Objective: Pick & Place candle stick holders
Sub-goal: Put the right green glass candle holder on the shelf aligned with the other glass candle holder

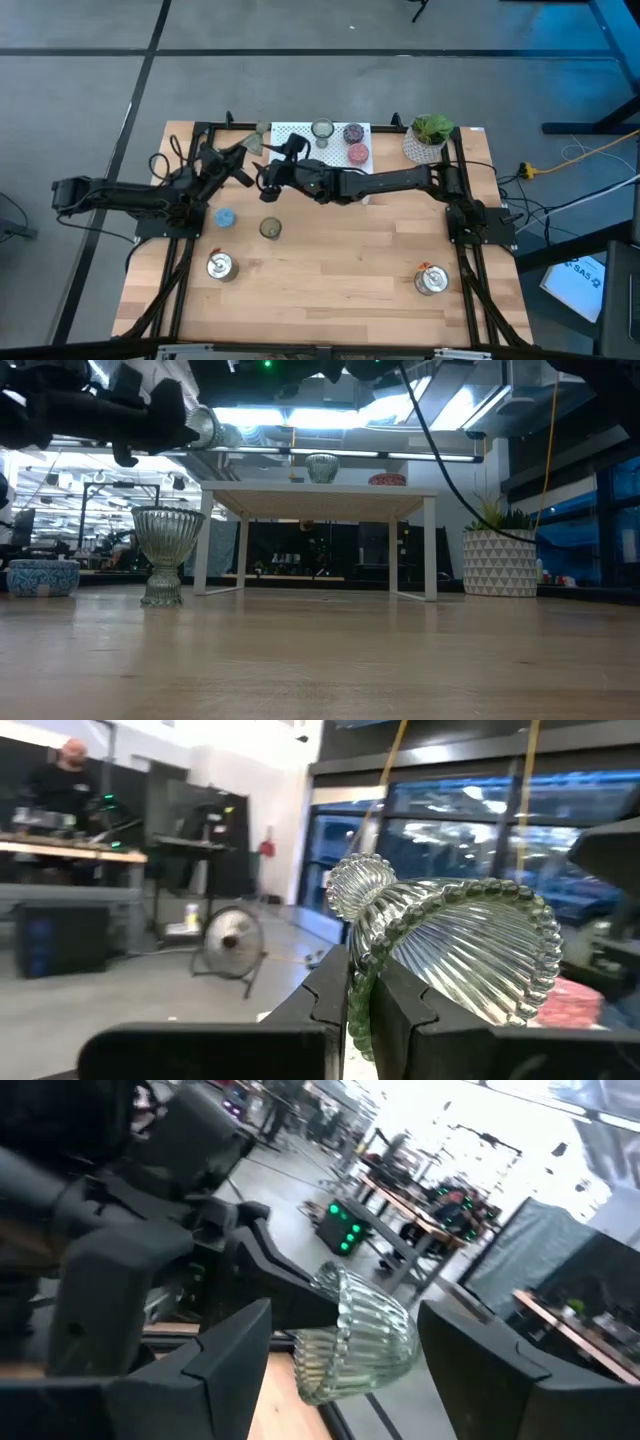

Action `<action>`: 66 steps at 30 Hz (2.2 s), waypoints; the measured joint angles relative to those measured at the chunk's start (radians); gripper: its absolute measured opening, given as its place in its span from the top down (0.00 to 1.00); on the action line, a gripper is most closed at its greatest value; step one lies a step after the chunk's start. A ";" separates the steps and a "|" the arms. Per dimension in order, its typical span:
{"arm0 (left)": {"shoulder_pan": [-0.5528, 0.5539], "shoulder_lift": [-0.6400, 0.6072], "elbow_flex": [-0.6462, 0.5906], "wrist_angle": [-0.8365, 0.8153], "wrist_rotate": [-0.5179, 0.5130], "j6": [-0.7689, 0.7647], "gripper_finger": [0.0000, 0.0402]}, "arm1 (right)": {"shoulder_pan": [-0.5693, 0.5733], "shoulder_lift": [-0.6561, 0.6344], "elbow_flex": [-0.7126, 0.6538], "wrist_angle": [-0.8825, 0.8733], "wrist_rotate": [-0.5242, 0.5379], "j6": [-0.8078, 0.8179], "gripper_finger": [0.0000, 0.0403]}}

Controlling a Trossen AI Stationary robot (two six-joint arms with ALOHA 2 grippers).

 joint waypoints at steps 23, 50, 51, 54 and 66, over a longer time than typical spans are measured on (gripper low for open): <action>-0.120 0.160 0.149 0.004 -0.162 0.143 0.96 | -0.035 -0.001 0.000 -0.041 0.130 0.034 0.46; -0.124 0.165 0.157 0.027 -0.148 0.300 0.95 | -0.028 -0.003 0.001 -0.063 0.159 0.013 0.77; -0.124 0.165 0.157 0.027 -0.145 0.301 0.95 | -0.027 -0.003 0.001 -0.063 0.161 0.012 0.77; -0.124 0.165 0.156 0.031 -0.141 0.314 0.93 | -0.027 -0.003 0.001 -0.063 0.171 0.012 0.79; -0.126 0.164 0.156 0.035 -0.128 0.341 0.88 | -0.022 -0.003 0.001 -0.051 0.215 -0.014 0.88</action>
